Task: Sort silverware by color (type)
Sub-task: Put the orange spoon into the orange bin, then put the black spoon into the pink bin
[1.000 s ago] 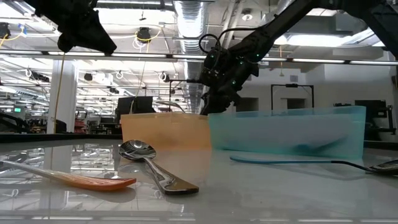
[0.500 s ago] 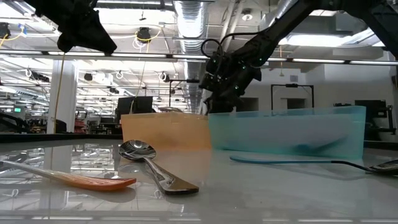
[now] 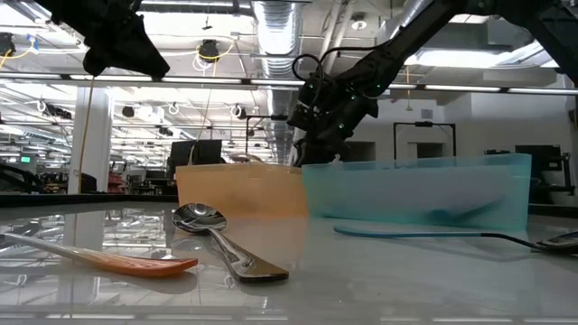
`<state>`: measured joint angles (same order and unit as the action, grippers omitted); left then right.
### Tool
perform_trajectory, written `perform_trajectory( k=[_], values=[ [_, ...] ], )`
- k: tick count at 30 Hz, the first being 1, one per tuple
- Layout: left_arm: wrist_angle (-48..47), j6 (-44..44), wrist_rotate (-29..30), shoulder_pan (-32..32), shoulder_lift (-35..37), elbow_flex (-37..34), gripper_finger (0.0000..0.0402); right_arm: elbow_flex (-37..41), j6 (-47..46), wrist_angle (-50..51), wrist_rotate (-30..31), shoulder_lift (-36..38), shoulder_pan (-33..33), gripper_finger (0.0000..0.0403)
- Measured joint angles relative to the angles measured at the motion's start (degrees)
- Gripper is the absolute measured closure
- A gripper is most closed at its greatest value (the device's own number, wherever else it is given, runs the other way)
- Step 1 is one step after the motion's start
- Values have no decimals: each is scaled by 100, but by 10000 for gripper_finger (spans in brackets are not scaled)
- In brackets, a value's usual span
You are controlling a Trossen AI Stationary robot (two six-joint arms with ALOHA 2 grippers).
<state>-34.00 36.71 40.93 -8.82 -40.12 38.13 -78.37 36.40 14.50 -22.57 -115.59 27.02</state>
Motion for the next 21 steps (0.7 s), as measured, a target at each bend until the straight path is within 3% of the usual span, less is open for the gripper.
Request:
perform_trajectory(
  k=[16,21],
  values=[
    [-17,-2,0,0,-2,0,326,-37,-76,2,91,0,-2,352],
    [-15,-2,0,0,-2,0,326,-587,-534,93,225,62,0,347]
  ],
)
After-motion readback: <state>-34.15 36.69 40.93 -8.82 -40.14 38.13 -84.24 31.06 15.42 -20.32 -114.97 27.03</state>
